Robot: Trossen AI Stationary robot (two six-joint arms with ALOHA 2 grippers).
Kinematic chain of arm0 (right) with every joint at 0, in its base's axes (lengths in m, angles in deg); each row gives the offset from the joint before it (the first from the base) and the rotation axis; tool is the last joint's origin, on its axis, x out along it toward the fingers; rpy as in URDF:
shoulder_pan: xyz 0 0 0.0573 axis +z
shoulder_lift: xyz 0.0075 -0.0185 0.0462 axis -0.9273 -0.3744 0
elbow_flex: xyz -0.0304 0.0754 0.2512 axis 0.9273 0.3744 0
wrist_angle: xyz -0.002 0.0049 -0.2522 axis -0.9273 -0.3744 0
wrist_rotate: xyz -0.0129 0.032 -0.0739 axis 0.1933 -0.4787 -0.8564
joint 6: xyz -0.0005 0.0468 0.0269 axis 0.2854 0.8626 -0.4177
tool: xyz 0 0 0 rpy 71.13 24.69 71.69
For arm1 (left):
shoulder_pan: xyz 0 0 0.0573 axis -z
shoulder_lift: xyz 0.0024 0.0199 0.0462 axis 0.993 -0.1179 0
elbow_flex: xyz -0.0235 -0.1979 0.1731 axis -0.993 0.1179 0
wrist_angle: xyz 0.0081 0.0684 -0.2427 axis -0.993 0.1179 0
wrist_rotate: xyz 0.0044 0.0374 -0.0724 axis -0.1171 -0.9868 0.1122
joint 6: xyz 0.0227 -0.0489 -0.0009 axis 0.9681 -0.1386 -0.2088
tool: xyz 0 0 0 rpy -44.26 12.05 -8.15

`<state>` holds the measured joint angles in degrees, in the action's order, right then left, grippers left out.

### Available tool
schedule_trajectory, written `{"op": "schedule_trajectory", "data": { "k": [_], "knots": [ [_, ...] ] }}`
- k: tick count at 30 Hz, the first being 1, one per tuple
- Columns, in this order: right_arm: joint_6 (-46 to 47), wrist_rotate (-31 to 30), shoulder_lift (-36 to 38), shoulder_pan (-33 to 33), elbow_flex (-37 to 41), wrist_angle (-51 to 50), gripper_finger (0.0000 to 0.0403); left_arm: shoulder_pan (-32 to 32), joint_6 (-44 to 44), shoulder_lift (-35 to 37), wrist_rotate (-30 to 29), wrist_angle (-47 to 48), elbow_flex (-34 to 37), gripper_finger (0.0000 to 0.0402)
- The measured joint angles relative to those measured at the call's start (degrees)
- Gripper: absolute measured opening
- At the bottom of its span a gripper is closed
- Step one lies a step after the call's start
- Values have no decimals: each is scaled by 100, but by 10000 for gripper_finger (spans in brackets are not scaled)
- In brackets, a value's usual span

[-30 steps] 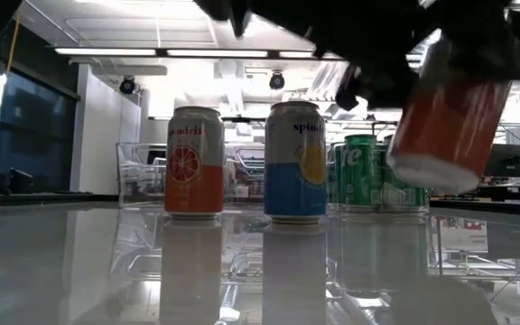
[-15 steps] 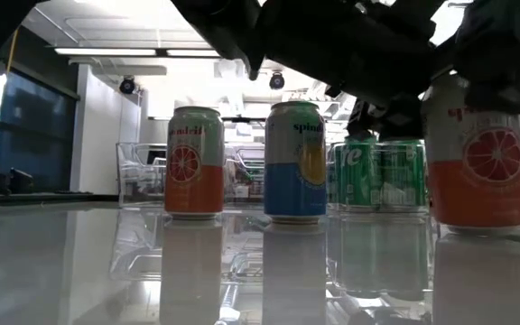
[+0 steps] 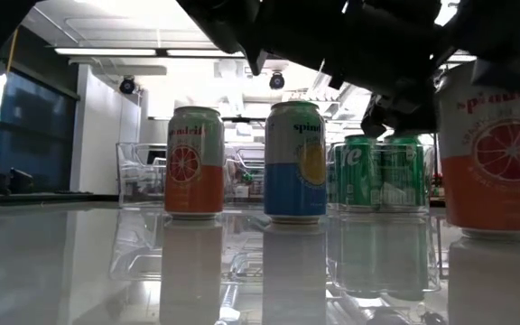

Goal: Sort soda cans
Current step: Put the orange-white soda can into the center transparent bin

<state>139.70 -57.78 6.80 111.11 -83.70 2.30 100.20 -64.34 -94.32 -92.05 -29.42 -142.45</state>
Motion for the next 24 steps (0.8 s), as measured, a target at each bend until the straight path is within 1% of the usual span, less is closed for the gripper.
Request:
{"op": "schedule_trajectory", "data": {
  "k": [2, 5, 7, 10, 13, 18, 24],
  "knots": [
    [15, 0, 0, 0, 0, -2, 358, -65, -391, 17, 264, 52, 0, 317],
    [15, 1, -2, 0, 0, 36, 358, -127, -521, 55, 517, 121, 0, 318],
    [15, 5, -2, 1, 0, 110, 358, -152, -363, 69, 640, 185, -16, 323],
    [15, 21, -2, 0, 0, 178, 358, -164, -195, 109, 750, 696, -193, 333],
    [15, 21, -4, 0, 0, 182, 358, -175, 102, 119, 783, 955, -358, 342],
    [-9, 21, -7, 0, 0, 185, 358, -229, 351, 125, 969, 1437, -818, 356],
    [-545, 16, -40, 0, 2, 189, 358, -234, 515, 126, 1052, 2565, -1484, 362]
  ]
}}
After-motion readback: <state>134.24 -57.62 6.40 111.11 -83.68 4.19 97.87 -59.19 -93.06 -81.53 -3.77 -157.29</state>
